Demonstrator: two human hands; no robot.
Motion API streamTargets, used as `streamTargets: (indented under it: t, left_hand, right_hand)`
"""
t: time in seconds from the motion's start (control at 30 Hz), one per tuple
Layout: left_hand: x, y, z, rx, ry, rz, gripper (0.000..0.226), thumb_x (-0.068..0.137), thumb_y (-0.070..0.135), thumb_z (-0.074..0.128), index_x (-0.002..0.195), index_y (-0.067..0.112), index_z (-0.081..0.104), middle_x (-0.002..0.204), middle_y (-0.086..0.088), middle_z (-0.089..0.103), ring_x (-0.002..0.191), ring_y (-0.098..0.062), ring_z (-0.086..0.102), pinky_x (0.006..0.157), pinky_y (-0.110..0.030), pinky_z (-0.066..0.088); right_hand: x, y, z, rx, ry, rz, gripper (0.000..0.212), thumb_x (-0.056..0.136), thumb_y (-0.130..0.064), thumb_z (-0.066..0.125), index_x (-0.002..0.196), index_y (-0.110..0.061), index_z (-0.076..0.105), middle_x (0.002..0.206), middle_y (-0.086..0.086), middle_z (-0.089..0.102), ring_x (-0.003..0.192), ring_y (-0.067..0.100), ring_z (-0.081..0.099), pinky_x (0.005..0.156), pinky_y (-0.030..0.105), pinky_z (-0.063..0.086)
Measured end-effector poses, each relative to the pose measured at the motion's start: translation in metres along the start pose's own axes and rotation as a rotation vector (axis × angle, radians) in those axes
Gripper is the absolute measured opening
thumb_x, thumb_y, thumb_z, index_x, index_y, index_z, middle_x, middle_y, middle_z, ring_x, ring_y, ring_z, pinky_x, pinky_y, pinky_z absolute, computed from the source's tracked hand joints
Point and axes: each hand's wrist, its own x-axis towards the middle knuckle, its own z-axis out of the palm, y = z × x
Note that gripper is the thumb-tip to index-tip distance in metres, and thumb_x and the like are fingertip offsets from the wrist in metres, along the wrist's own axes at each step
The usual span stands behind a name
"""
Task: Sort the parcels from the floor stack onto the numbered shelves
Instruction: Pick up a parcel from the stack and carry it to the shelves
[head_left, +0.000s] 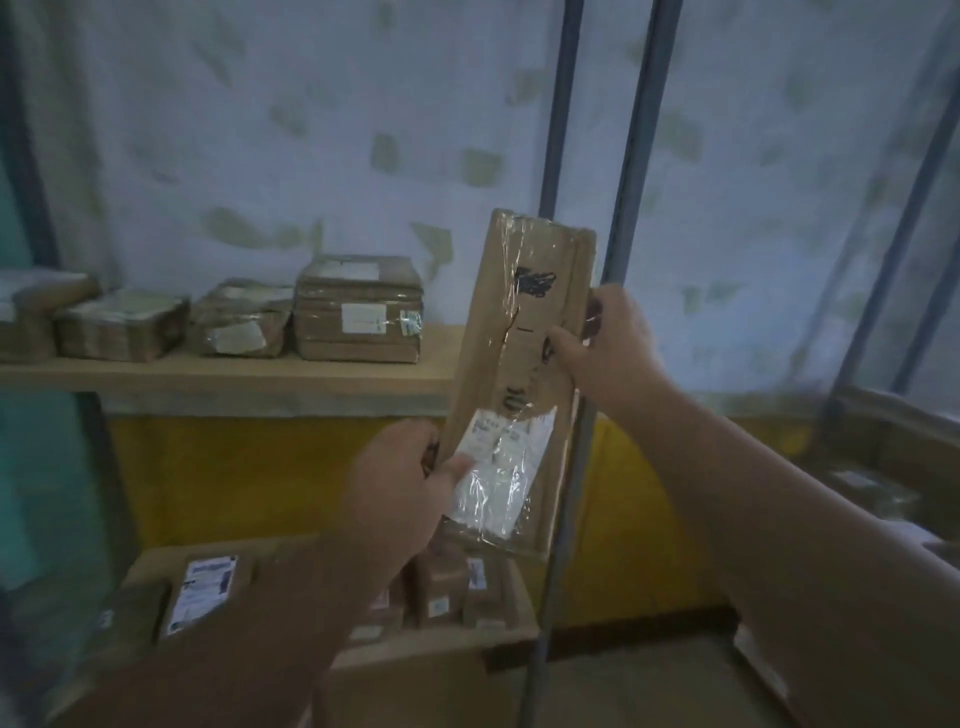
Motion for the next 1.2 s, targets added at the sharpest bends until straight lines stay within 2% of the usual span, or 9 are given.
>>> streamTargets:
  t: [0.13, 0.37, 0.5, 0.67, 0.77, 0.9, 1.0, 1.1, 1.2]
  left_hand:
    - [0.036, 0.019, -0.022, 0.025, 0.067, 0.059, 0.019, 0.092, 0.038, 0.068, 0.077, 0.027, 0.061, 0.072, 0.005, 0.064, 0.062, -0.011, 0.064, 0.059, -0.039, 0.057]
    - [0.115, 0.046, -0.032, 0.362, -0.057, 0.129, 0.031, 0.099, 0.027, 0.059, 0.072, 0.027, 0.043, 0.074, 0.007, 0.052, 0.064, -0.004, 0.05, 0.048, -0.021, 0.027]
    - [0.159, 0.055, -0.027, 0.428, 0.003, 0.103, 0.022, 0.096, 0.028, 0.061, 0.079, 0.017, 0.054, 0.077, -0.001, 0.059, 0.069, -0.013, 0.056, 0.051, -0.028, 0.033]
    - [0.214, 0.06, -0.011, 0.402, 0.062, 0.037, 0.025, 0.096, 0.022, 0.062, 0.075, 0.011, 0.054, 0.073, -0.001, 0.057, 0.064, -0.017, 0.055, 0.052, -0.029, 0.039]
    - [0.242, 0.055, 0.002, 0.468, 0.104, 0.023, 0.013, 0.093, 0.023, 0.064, 0.088, 0.013, 0.058, 0.082, -0.001, 0.062, 0.079, -0.022, 0.062, 0.071, -0.038, 0.054]
    - [0.257, 0.042, 0.016, 0.557, 0.11, 0.034, 0.045, 0.094, 0.023, 0.065, 0.135, 0.031, 0.049, 0.106, 0.004, 0.065, 0.098, -0.018, 0.062, 0.081, -0.037, 0.054]
    - [0.268, 0.033, 0.02, 0.606, 0.072, 0.015, 0.036, 0.096, 0.024, 0.063, 0.132, 0.03, 0.061, 0.1, 0.007, 0.064, 0.084, -0.011, 0.059, 0.067, -0.026, 0.047]
    - [0.275, 0.032, 0.02, 0.671, 0.015, 0.011, 0.035, 0.097, 0.027, 0.062, 0.132, 0.026, 0.064, 0.1, 0.005, 0.066, 0.074, -0.008, 0.052, 0.059, -0.021, 0.036]
    - [0.28, 0.036, 0.019, 0.755, -0.05, 0.007, 0.027, 0.096, 0.027, 0.062, 0.121, 0.02, 0.07, 0.098, 0.004, 0.069, 0.075, -0.009, 0.058, 0.058, -0.021, 0.039]
  right_hand:
    - [0.048, -0.005, 0.004, 0.093, -0.026, -0.083, 0.027, 0.089, -0.032, 0.068, 0.108, -0.025, 0.05, 0.105, -0.008, 0.054, 0.085, 0.003, 0.056, 0.07, 0.024, 0.049]
    - [0.132, 0.018, 0.027, 0.066, -0.08, -0.037, 0.025, 0.091, -0.03, 0.064, 0.111, -0.018, 0.054, 0.098, -0.006, 0.062, 0.082, 0.008, 0.061, 0.056, 0.022, 0.046]
    - [0.167, 0.028, 0.044, 0.091, -0.088, -0.042, 0.018, 0.089, -0.026, 0.06, 0.105, -0.021, 0.062, 0.092, -0.002, 0.07, 0.081, 0.017, 0.068, 0.069, 0.039, 0.06]
    - [0.199, 0.046, 0.073, 0.215, -0.132, -0.109, 0.038, 0.092, -0.019, 0.058, 0.128, -0.031, 0.053, 0.095, -0.013, 0.066, 0.087, 0.013, 0.067, 0.072, 0.034, 0.06]
    - [0.227, 0.064, 0.095, 0.227, -0.179, -0.115, 0.039, 0.097, -0.022, 0.053, 0.136, -0.026, 0.053, 0.098, -0.014, 0.062, 0.084, 0.005, 0.063, 0.065, 0.023, 0.054]
    - [0.252, 0.081, 0.129, 0.199, -0.273, -0.121, 0.034, 0.094, -0.021, 0.057, 0.128, -0.025, 0.059, 0.106, -0.011, 0.064, 0.094, 0.013, 0.064, 0.076, 0.029, 0.055]
    - [0.265, 0.088, 0.152, 0.198, -0.337, -0.125, 0.019, 0.09, -0.015, 0.057, 0.105, -0.02, 0.066, 0.096, -0.002, 0.07, 0.081, 0.014, 0.066, 0.064, 0.029, 0.057]
    - [0.269, 0.094, 0.166, 0.222, -0.385, -0.078, 0.013, 0.09, -0.013, 0.055, 0.097, -0.011, 0.066, 0.089, 0.008, 0.07, 0.06, 0.013, 0.057, 0.04, 0.015, 0.04]
    - [0.267, 0.101, 0.173, 0.293, -0.409, -0.034, 0.014, 0.089, -0.01, 0.053, 0.089, -0.001, 0.064, 0.081, 0.014, 0.067, 0.058, 0.016, 0.052, 0.042, 0.02, 0.039]
